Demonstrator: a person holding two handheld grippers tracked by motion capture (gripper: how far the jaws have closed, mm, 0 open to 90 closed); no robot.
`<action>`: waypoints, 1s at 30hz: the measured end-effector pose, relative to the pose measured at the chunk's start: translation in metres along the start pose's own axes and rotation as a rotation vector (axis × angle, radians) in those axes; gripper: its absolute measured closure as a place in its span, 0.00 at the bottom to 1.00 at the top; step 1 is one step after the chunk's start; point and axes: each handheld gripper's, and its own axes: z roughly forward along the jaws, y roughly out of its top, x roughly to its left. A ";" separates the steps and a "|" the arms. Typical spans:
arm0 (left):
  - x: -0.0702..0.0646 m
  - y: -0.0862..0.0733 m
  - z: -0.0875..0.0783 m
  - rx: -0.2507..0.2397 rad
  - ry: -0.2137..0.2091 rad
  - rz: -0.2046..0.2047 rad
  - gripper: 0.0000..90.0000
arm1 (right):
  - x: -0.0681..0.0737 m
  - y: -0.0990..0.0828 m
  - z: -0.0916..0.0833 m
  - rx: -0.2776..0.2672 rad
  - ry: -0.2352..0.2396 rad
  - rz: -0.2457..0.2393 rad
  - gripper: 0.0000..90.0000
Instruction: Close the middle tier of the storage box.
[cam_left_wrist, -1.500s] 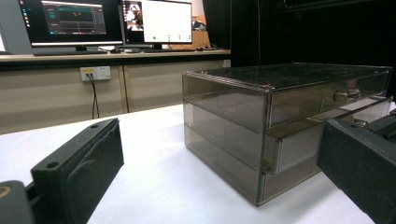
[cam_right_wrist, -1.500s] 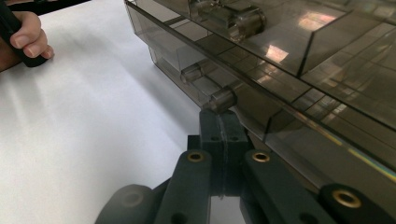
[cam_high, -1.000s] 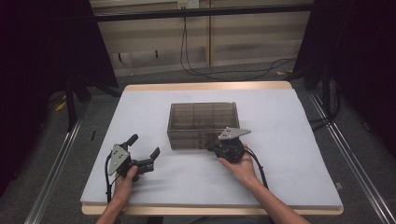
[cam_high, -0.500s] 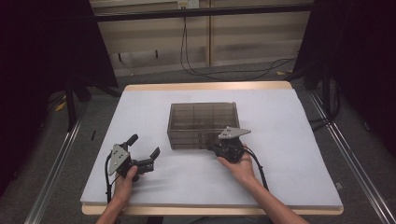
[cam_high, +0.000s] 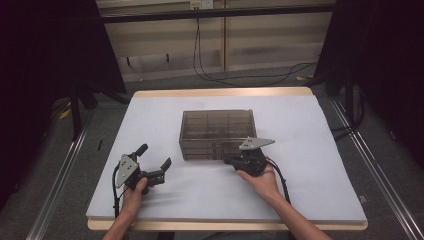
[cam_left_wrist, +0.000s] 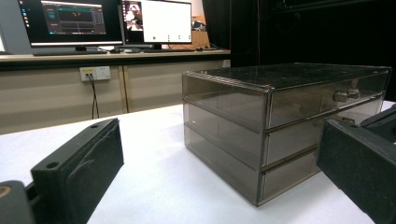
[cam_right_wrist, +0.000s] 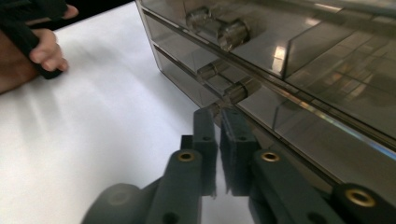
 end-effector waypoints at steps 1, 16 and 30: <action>0.000 0.000 0.000 0.000 0.000 0.000 0.01 | -0.001 0.000 -0.003 -0.006 0.018 0.002 0.92; 0.000 0.000 0.000 -0.004 0.000 -0.007 0.01 | 0.000 -0.001 -0.035 -0.035 0.040 0.021 0.51; 0.000 0.000 0.000 0.001 0.001 0.001 0.01 | -0.004 -0.006 -0.070 -0.043 -0.053 0.048 0.19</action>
